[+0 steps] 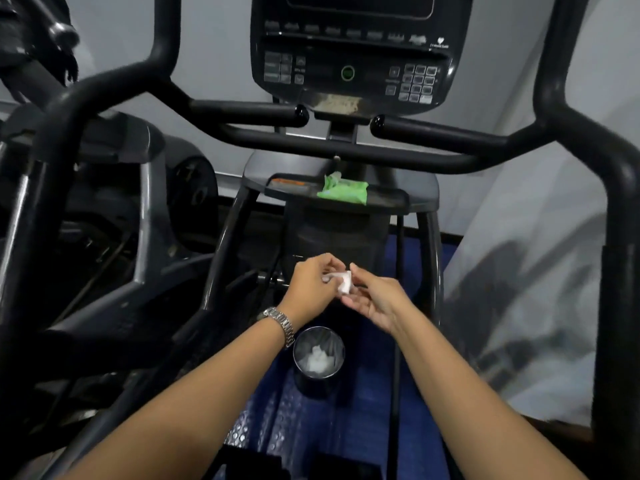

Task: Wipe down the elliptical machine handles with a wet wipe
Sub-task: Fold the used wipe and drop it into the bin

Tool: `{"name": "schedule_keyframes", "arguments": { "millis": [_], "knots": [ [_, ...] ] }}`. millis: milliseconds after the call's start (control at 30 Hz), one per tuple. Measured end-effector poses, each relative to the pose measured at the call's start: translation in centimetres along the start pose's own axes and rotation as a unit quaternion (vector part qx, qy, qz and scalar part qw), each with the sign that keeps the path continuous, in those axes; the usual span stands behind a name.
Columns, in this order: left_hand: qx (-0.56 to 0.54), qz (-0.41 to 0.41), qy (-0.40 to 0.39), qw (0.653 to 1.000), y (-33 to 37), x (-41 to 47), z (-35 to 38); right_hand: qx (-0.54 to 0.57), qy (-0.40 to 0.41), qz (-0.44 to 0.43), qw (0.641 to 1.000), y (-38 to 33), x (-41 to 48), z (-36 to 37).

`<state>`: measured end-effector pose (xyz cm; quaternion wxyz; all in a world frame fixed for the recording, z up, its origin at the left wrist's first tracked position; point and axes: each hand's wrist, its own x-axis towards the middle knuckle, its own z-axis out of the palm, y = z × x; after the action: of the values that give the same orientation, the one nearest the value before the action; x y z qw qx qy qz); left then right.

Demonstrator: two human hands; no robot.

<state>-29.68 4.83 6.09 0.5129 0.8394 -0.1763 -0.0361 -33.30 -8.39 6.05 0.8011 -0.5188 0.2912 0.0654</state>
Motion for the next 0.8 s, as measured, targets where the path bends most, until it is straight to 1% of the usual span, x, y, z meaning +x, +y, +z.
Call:
{"name": "schedule_keyframes", "arguments": {
  "millis": [100, 167, 267, 333, 400, 467, 567, 633, 800],
  "knots": [
    [-0.024, -0.048, 0.007, 0.999, -3.1, -0.8, 1.8, 0.031, 0.008, 0.054, 0.998, 3.4, 2.0, -0.9],
    [-0.014, -0.064, 0.020, 0.998, -5.0, -1.2, 3.0, 0.050, 0.011, 0.080, 0.995, 5.3, 3.3, -1.3],
    [0.005, -0.081, 0.021, 0.996, -8.1, -1.2, 4.8, 0.047, 0.000, 0.083, 0.995, 7.6, 5.2, -1.7],
    [0.018, -0.105, 0.018, 0.994, -10.3, -0.9, 5.8, 0.020, 0.004, 0.068, 0.997, 8.7, 6.3, -1.9],
    [0.035, -0.135, -0.007, 0.990, -12.5, -0.3, 6.4, -0.035, 0.033, 0.052, 0.997, 9.9, 7.6, -2.0],
    [0.040, -0.163, -0.059, 0.984, -14.6, 0.6, 6.8, -0.104, 0.072, 0.036, 0.991, 11.5, 9.4, -2.2],
    [0.040, -0.197, -0.149, 0.968, -17.9, 2.5, 7.1, -0.235, 0.131, -0.004, 0.963, 13.8, 12.9, -2.8],
    [0.050, -0.211, -0.181, 0.959, -20.3, 4.0, 7.3, -0.329, 0.133, -0.017, 0.935, 14.8, 15.1, -3.1],
    [0.085, -0.224, -0.185, 0.953, -24.6, 7.7, 7.9, -0.492, 0.096, -0.014, 0.865, 17.8, 21.2, -3.7]
  ]
}}
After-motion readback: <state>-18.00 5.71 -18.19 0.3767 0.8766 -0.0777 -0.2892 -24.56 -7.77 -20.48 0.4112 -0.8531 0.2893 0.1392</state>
